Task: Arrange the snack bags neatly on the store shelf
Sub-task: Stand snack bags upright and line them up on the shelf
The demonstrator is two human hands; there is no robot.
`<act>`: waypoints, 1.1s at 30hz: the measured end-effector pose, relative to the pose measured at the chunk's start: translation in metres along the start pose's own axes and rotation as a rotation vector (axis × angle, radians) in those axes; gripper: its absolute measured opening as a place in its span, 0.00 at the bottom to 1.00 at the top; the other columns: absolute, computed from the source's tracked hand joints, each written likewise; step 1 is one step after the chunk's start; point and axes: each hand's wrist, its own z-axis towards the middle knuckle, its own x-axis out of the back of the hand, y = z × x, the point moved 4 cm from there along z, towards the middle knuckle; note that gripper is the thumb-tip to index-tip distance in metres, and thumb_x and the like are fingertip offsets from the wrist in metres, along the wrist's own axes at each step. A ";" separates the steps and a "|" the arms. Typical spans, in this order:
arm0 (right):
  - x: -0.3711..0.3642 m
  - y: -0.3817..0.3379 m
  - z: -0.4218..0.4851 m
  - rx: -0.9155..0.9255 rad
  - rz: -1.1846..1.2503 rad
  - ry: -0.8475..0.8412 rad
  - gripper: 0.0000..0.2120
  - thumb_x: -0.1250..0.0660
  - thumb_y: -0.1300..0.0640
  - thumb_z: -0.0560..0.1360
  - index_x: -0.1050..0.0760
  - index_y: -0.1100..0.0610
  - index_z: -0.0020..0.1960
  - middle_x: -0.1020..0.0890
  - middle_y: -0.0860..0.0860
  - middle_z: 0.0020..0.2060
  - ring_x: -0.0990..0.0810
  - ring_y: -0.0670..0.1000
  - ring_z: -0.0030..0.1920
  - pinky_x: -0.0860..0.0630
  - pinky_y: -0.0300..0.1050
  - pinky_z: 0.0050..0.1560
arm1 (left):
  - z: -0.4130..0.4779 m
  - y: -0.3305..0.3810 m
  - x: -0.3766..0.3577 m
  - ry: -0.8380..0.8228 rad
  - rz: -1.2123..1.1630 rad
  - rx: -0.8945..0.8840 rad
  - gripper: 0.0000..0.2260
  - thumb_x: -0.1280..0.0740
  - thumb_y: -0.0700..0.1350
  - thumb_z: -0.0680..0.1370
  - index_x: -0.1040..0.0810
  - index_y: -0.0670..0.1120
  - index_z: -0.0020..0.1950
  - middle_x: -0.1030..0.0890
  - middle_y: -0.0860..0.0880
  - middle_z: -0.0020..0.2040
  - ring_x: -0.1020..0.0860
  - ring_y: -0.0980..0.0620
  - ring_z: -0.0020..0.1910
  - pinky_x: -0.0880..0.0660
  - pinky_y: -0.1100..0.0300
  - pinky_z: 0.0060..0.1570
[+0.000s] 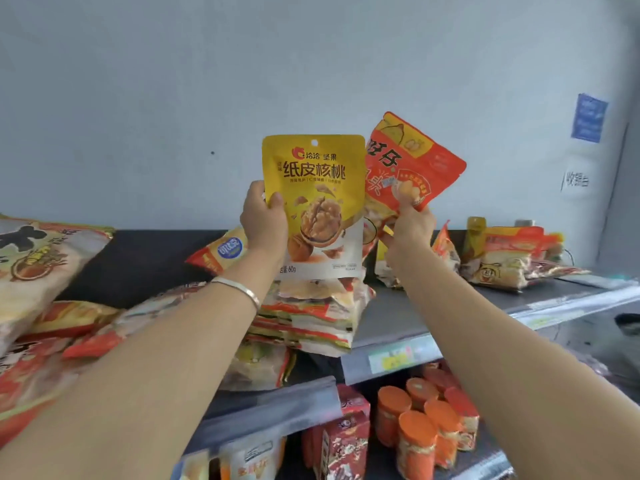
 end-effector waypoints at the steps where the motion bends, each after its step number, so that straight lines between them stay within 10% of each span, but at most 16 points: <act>1: 0.018 -0.003 0.012 0.008 -0.022 0.013 0.07 0.37 0.49 0.80 0.26 0.48 0.44 0.18 0.48 0.43 0.19 0.50 0.45 0.21 0.55 0.55 | -0.010 0.002 -0.019 0.005 0.010 0.007 0.05 0.42 0.37 0.78 0.27 0.43 0.51 0.25 0.49 0.42 0.29 0.49 0.41 0.35 0.59 0.39; 12: 0.165 0.002 0.145 0.051 -0.279 0.259 0.12 0.42 0.51 0.82 0.27 0.55 0.44 0.26 0.49 0.34 0.29 0.50 0.32 0.33 0.41 0.29 | -0.064 -0.023 -0.197 -0.061 0.045 0.197 0.12 0.47 0.41 0.82 0.31 0.46 0.64 0.26 0.49 0.50 0.25 0.44 0.53 0.28 0.49 0.55; 21: 0.220 0.012 0.250 0.100 -0.422 0.328 0.14 0.41 0.52 0.82 0.25 0.56 0.63 0.20 0.54 0.58 0.23 0.54 0.53 0.25 0.54 0.57 | -0.062 -0.086 -0.318 -0.145 0.040 0.236 0.10 0.46 0.43 0.81 0.28 0.44 0.59 0.22 0.46 0.54 0.24 0.41 0.55 0.29 0.43 0.59; 27: 0.240 0.027 0.307 0.135 -0.482 0.303 0.16 0.42 0.52 0.82 0.26 0.56 0.66 0.21 0.53 0.60 0.23 0.56 0.60 0.26 0.53 0.59 | -0.062 -0.107 -0.364 -0.175 0.083 0.247 0.16 0.45 0.46 0.82 0.32 0.47 0.70 0.25 0.48 0.63 0.27 0.46 0.62 0.31 0.48 0.61; 33: 0.239 0.059 0.354 0.081 -0.400 0.228 0.15 0.44 0.52 0.83 0.27 0.58 0.63 0.21 0.51 0.54 0.24 0.53 0.53 0.30 0.46 0.49 | -0.048 -0.133 -0.377 -0.040 0.106 0.251 0.13 0.45 0.48 0.80 0.25 0.44 0.57 0.21 0.47 0.53 0.24 0.44 0.53 0.28 0.44 0.58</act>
